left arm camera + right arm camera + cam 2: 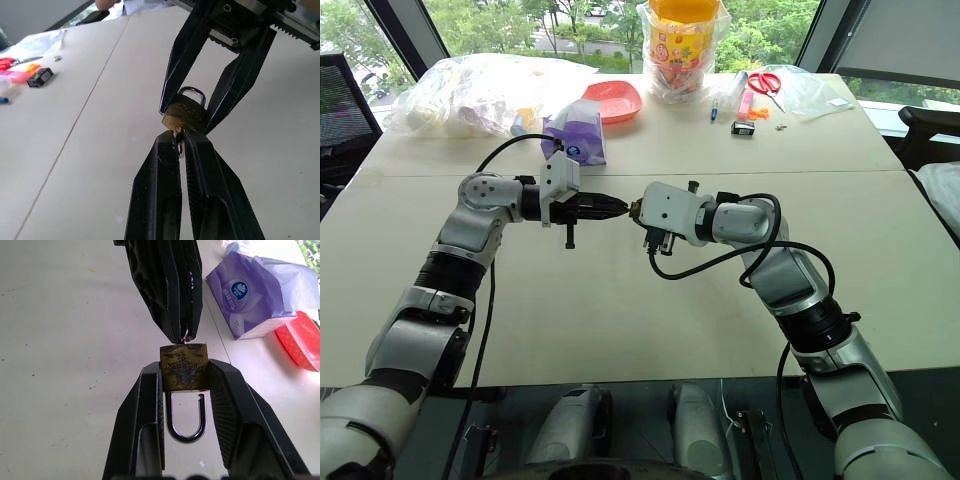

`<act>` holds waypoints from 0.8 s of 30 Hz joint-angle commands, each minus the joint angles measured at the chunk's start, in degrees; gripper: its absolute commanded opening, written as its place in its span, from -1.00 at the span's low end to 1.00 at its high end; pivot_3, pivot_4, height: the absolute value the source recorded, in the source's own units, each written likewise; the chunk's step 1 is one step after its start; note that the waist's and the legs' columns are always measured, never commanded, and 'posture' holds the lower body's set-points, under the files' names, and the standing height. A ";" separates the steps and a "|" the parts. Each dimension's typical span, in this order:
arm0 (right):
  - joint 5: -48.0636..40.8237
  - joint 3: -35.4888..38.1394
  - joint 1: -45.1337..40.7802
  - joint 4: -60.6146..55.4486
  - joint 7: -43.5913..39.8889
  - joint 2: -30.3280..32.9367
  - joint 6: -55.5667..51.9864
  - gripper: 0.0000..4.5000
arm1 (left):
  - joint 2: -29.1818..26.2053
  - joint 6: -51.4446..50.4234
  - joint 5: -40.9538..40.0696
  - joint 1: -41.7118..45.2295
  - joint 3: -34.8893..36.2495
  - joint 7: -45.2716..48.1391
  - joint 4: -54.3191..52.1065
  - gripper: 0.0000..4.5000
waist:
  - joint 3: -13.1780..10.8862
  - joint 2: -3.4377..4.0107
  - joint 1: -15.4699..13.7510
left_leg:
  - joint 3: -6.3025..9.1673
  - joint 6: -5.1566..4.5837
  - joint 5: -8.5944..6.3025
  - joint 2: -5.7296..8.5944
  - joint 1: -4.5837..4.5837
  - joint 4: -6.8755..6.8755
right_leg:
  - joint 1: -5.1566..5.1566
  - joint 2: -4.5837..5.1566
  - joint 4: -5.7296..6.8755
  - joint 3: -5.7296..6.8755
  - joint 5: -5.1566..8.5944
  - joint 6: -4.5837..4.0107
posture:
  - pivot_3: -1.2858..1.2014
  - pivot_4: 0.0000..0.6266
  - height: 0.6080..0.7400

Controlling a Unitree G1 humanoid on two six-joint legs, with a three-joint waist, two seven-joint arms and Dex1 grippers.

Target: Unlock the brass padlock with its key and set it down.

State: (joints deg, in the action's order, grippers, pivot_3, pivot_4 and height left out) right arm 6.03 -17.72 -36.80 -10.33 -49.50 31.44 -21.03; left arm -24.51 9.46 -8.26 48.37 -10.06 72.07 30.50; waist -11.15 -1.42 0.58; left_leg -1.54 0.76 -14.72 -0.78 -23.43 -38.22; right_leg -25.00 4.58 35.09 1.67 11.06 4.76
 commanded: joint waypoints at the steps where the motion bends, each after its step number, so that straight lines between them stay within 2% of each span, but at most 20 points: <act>1: -1.90 1.78 -1.62 -3.23 0.33 -1.18 0.86 -0.69 | -0.02 5.24 3.35 -1.07 -1.69 -1.08 1.40 -0.91 | 0.00 0.00 0.00 | 0.00 0.00 0.00 0.00 0.00 0.00 | 0.00 0.00 0.00 0.00 0.00 0.00 | 0.03 -0.52 1.00; 3: -1.84 1.79 -1.69 -3.21 0.41 -1.25 0.84 -0.69 | 0.14 2.14 2.26 -1.36 -1.30 -0.82 1.31 -0.91 | 0.00 0.00 0.01 | 0.00 0.00 0.00 0.00 0.00 0.00 | 0.00 0.00 0.00 0.00 -0.02 0.04 | 0.03 -0.52 1.00; 7: -0.90 1.62 -1.86 -3.19 0.97 -1.07 1.82 -0.69 | 0.74 -23.75 -7.68 0.44 3.06 0.14 -0.37 -0.91 | 0.00 0.00 0.05 | 0.01 0.00 0.00 0.00 0.00 -0.01 | 0.01 -0.01 0.02 0.00 -0.08 0.17 | 0.03 -0.52 1.00; 10: 0.63 0.92 -2.09 -2.61 1.40 -0.32 3.76 -0.69 | -1.78 -41.27 -15.65 2.01 5.16 5.30 -3.32 -0.91 | 0.00 0.00 0.41 | 0.02 0.00 0.00 0.00 0.00 -0.01 | 0.00 -0.03 0.02 0.01 -0.08 0.20 | 0.03 -0.52 1.00; 11: 1.01 0.73 -2.12 -2.43 1.57 -0.22 4.37 -0.69 | -2.57 -45.01 -17.73 2.45 5.78 6.95 -4.08 -0.80 | 0.00 0.00 0.54 | 0.02 -0.01 0.00 -0.01 0.00 0.00 | -0.02 -0.05 0.04 0.00 -0.07 0.22 | 0.03 -0.52 1.00; 13: 1.39 0.62 -2.14 -2.17 1.82 -0.26 5.15 -0.69 | -3.25 -48.16 -19.03 2.88 6.21 7.45 -4.64 -0.54 | 0.00 0.00 0.43 | 0.05 -0.01 0.00 -0.03 0.00 0.01 | -0.04 -0.09 0.05 0.01 -0.05 0.24 | 0.03 -0.52 1.00; 16: 1.64 0.70 -2.10 -2.02 2.07 -0.50 5.78 -0.69 | -2.74 -47.56 -18.08 2.75 6.38 5.01 -5.27 0.00 | 0.00 0.00 0.07 | 0.08 -0.01 0.00 -0.03 0.00 0.01 | -0.03 -0.08 0.06 0.02 -0.03 0.22 | 0.03 -0.52 1.00; 19: 1.99 0.68 -2.07 -1.89 2.11 -0.78 6.09 -0.69 | -1.68 -49.76 -20.34 3.07 7.87 4.64 -6.44 0.00 | 0.00 0.00 0.02 | 0.08 0.00 0.00 0.01 -0.01 -0.01 | 0.01 -0.01 0.03 0.01 0.00 0.16 | 0.03 -0.52 1.00; 24: 2.15 0.65 -2.14 -2.00 2.14 -1.03 6.22 -0.69 | -0.03 -48.07 -18.92 3.49 7.45 3.10 -5.07 0.00 | 0.00 0.00 0.09 | 0.07 -0.01 0.00 0.01 -0.02 0.00 | 0.00 -0.02 0.03 0.01 -0.03 0.20 | 0.03 -0.52 1.00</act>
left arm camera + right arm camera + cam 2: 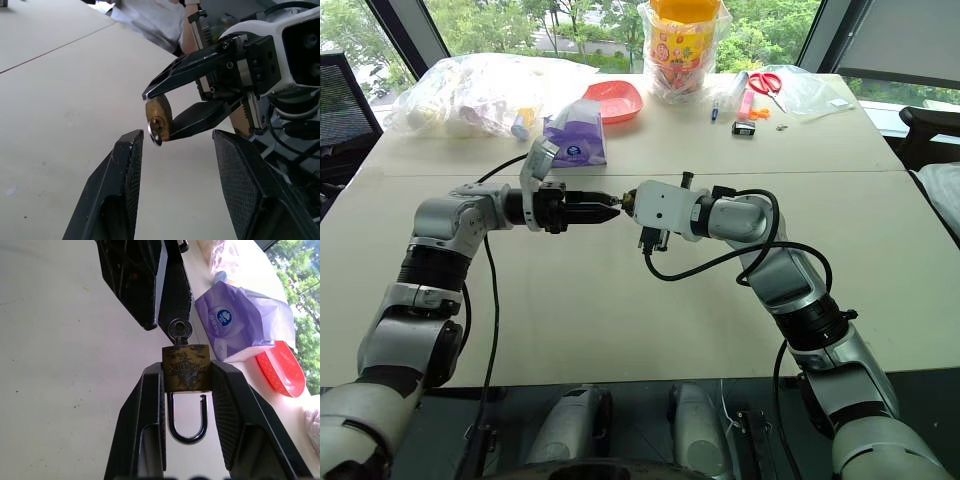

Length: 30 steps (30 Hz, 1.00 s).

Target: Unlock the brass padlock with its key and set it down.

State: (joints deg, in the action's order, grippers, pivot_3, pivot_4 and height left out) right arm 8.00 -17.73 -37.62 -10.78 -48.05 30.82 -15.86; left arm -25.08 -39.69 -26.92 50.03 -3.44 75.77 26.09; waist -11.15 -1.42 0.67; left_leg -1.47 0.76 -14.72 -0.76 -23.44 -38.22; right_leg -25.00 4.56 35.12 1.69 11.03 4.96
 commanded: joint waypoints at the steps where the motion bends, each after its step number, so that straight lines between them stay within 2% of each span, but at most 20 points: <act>1: 0.20 0.66 -1.32 -1.63 0.67 -0.44 1.04 -0.69 | 0.82 1.68 0.01 1.97 0.76 -0.71 -0.20 0.00 | 0.00 0.00 0.00 | 0.00 0.00 0.00 0.00 0.00 0.00 | 0.00 0.00 0.01 0.00 0.00 0.01 | 0.03 -0.52 1.00; 7: 0.34 0.64 -1.33 -2.14 0.58 -0.81 0.76 -0.69 | 3.10 5.90 1.56 3.89 1.02 -1.75 5.00 0.00 | 0.00 0.00 -0.01 | -0.01 0.00 0.00 0.01 0.00 0.00 | 0.00 0.00 0.01 0.00 0.00 0.00 | 0.03 -0.52 1.00; 10: 0.45 0.76 -1.12 -2.76 0.69 -0.81 0.42 -0.69 | 3.79 6.91 2.09 4.75 0.69 -1.47 6.76 -0.38 | 0.00 0.00 -0.01 | -0.01 0.00 0.00 0.01 0.00 0.00 | 0.00 0.00 0.00 0.00 -0.01 0.01 | 0.03 -0.52 1.00; 13: 0.56 0.79 -1.12 -2.94 0.82 -0.92 0.13 -0.69 | 3.86 7.52 2.90 4.83 -0.15 -0.45 7.42 -0.94 | 0.00 0.00 -0.01 | -0.01 0.00 0.00 0.01 0.00 0.00 | 0.00 0.00 0.00 0.00 -0.01 0.01 | 0.03 -0.52 1.00; 14: 0.59 0.82 -1.05 -3.06 0.86 -0.94 0.00 -0.69 | 3.84 7.92 3.30 4.78 -0.37 -0.33 7.60 -0.99 | 0.00 0.00 -0.01 | -0.02 0.00 0.00 0.01 0.00 0.00 | 0.00 0.00 0.00 0.00 -0.01 0.01 | 0.03 -0.52 1.00; 20: 0.64 1.15 -0.63 -3.12 0.92 -0.94 -1.55 -0.69 | 3.31 8.78 4.24 4.76 -0.56 -0.13 7.95 -0.99 | 0.00 0.00 0.00 | -0.01 0.00 0.00 0.01 0.00 0.00 | 0.00 0.00 0.00 0.00 -0.01 0.01 | 0.03 -0.52 1.00; 22: -0.05 1.60 -0.48 -3.04 0.83 -1.13 -2.21 -0.23 | 3.16 8.78 4.18 4.69 -0.51 -0.03 7.79 -0.99 | 0.00 0.00 0.00 | -0.01 0.00 0.00 0.01 0.00 0.00 | 0.00 0.00 0.00 0.00 -0.01 0.01 | 0.03 -0.52 1.00; 23: -0.21 1.62 -0.44 -3.03 0.64 -1.01 -2.48 -0.08 | 3.13 8.75 4.17 4.64 -0.40 0.02 7.72 -0.99 | 0.00 0.00 0.00 | 0.00 0.00 0.00 0.01 0.00 0.00 | 0.00 0.00 0.00 0.00 -0.01 0.01 | 0.03 -0.52 1.00; 27: 1.07 1.93 -0.29 -2.99 1.67 -0.19 -2.62 0.86 | 3.09 8.61 4.34 4.25 0.08 0.08 7.19 -0.99 | 0.00 0.00 0.00 | -0.01 0.00 0.00 0.01 0.00 0.00 | 0.00 0.00 0.00 0.00 -0.01 0.01 | 0.03 -0.52 1.00; 28: 1.15 2.23 -0.13 -3.19 1.71 0.14 -3.15 0.97 | 3.05 8.42 4.29 4.17 0.19 0.06 6.99 -0.99 | 0.00 0.00 -0.03 | -0.01 0.00 0.00 0.01 0.00 0.00 | 0.00 0.00 0.00 0.00 -0.01 0.01 | 0.03 -0.52 1.00; 30: -1.72 5.30 0.91 -5.27 1.78 0.03 -7.30 0.97 | 2.74 7.56 3.67 3.97 0.80 0.22 6.53 -0.99 | 0.00 0.00 -0.11 | -0.01 0.00 0.00 0.01 0.00 0.00 | 0.00 0.01 0.00 0.00 -0.01 0.01 | 0.03 -0.52 1.00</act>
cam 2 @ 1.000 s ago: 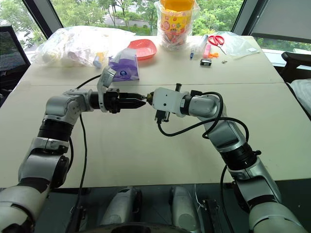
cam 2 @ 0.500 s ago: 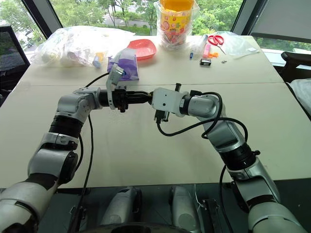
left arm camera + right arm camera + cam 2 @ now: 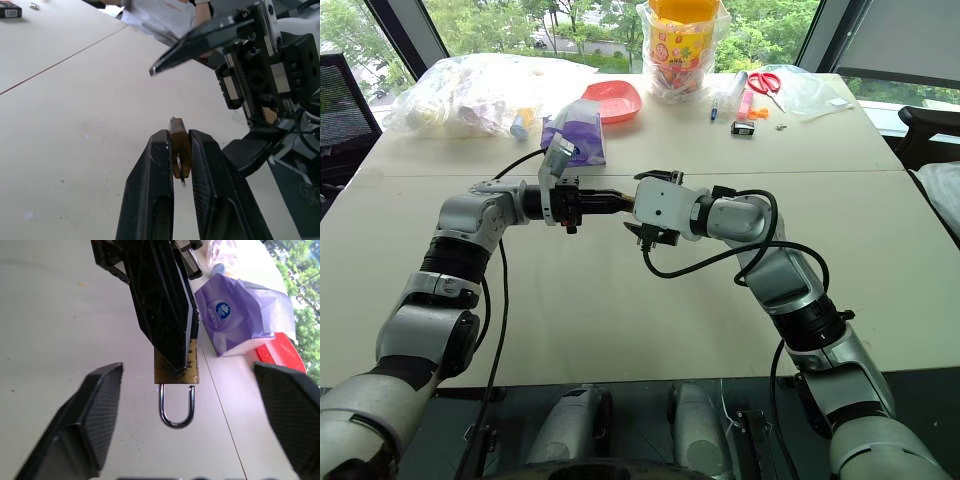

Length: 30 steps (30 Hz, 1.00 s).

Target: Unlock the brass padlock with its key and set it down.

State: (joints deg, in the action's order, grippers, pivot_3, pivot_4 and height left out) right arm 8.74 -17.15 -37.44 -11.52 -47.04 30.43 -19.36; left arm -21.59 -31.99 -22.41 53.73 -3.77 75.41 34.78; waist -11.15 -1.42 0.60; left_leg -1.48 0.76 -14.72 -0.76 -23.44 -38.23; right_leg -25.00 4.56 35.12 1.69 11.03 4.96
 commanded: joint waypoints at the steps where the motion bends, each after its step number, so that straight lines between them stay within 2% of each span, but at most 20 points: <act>1: -5.52 7.60 1.32 -6.36 1.24 -0.84 -8.03 0.97 | -0.97 -0.64 -1.33 0.13 1.53 0.80 -2.48 -0.99 | 0.00 0.00 -0.06 | 0.01 0.00 0.00 0.00 -0.01 0.00 | 0.00 0.01 0.00 0.00 0.00 0.00 | 0.03 -0.52 1.00; 3: -9.62 11.50 2.14 -9.20 2.46 -2.72 -13.70 0.97 | -1.46 -1.49 -2.16 -0.35 1.79 1.71 -3.54 -0.99 | 0.00 0.00 -0.02 | 0.01 0.00 0.00 -0.01 -0.02 0.00 | -0.01 0.01 0.00 0.00 -0.01 0.01 | 0.03 -0.52 1.00; 6: -11.11 13.04 3.34 -10.82 4.11 -3.18 -16.72 0.97 | -1.91 -1.59 -2.93 -1.70 1.52 3.23 -6.12 -0.99 | 0.00 0.00 0.02 | 0.01 0.00 0.00 -0.02 -0.02 0.01 | -0.01 0.01 0.01 0.00 -0.02 0.01 | 0.03 -0.52 1.00; 30: -12.01 8.09 4.20 -7.37 4.26 -0.89 -13.16 0.97 | -2.55 -6.41 -6.44 -3.02 1.82 4.25 -12.51 -0.99 | 0.00 0.00 0.05 | 0.01 0.00 0.00 -0.01 0.00 0.00 | -0.01 0.00 0.00 0.00 0.08 -0.14 | 0.03 -0.52 1.00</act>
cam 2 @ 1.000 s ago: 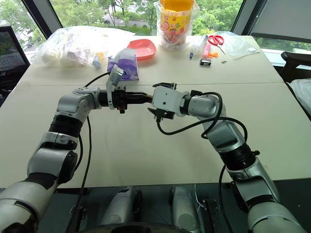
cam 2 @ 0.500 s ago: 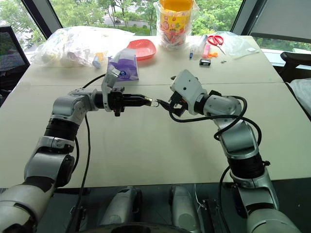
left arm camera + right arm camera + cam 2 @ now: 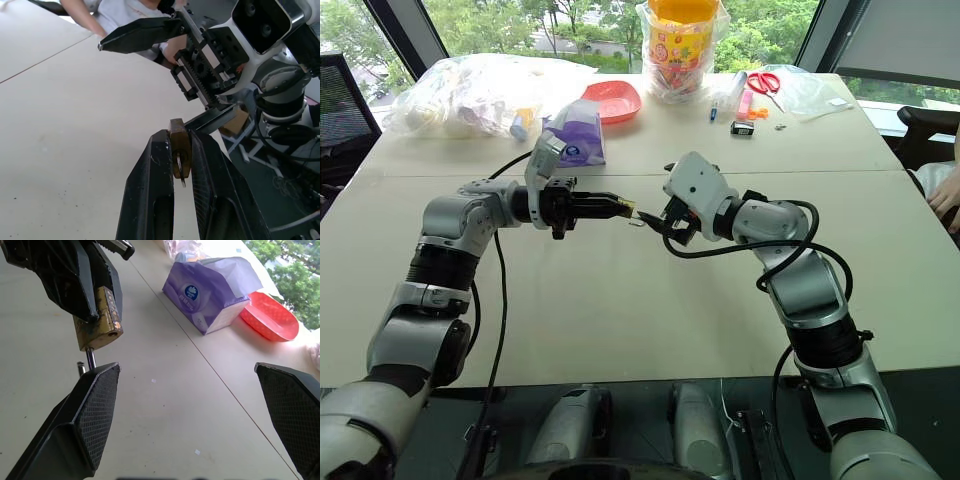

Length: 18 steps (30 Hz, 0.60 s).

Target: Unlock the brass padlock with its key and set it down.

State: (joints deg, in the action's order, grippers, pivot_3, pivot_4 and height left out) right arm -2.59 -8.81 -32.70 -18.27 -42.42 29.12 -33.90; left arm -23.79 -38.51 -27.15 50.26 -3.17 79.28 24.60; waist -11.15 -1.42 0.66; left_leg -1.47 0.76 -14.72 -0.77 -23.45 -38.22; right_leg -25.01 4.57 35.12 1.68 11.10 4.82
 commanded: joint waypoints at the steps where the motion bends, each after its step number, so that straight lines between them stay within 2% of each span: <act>1: -0.72 -0.30 -0.45 -0.64 -0.45 0.50 1.48 0.97 | -0.34 0.09 -1.70 0.38 1.20 0.30 -2.47 -0.99 | 0.00 0.00 0.00 | 0.00 0.00 0.00 0.00 0.00 0.00 | 0.00 0.00 0.00 0.00 0.00 0.00 | 0.03 -0.52 1.00; 6: -0.27 0.87 0.70 0.13 -0.21 2.17 2.42 0.97 | -0.51 1.21 -0.88 0.41 1.42 -0.27 -0.81 -0.99 | 0.00 0.00 -0.07 | 0.00 0.00 0.00 0.00 0.00 0.00 | 0.00 0.00 -0.01 0.00 0.01 -0.01 | 0.03 -0.52 1.00; 11: 2.73 3.90 6.09 1.48 -0.41 10.65 6.59 0.97 | 0.95 0.36 -0.16 -0.80 0.90 -2.49 1.69 -0.99 | 0.00 0.00 -0.34 | -0.02 -0.01 0.00 0.05 -0.01 0.00 | 0.02 0.07 -0.06 0.00 0.02 -0.01 | 0.03 -0.52 1.00; 18: -9.27 7.27 12.76 -14.58 -7.57 15.46 -6.39 0.97 | 8.41 -5.63 -0.37 1.15 1.33 -9.29 10.95 -0.99 | 0.00 -0.01 -0.03 | 0.06 -0.01 -0.01 0.03 -0.01 0.00 | 0.03 0.00 -0.04 0.02 -0.05 0.17 | 0.03 -0.52 1.00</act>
State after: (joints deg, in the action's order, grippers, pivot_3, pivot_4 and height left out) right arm -9.28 -3.09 -20.01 -28.62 -49.14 43.88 -38.07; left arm -15.72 -43.23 -26.83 49.52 -2.90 71.17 34.62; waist -11.15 -1.44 0.63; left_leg -1.42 0.74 -14.73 -0.75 -23.45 -38.22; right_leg -24.98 4.56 35.09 1.70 11.05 5.00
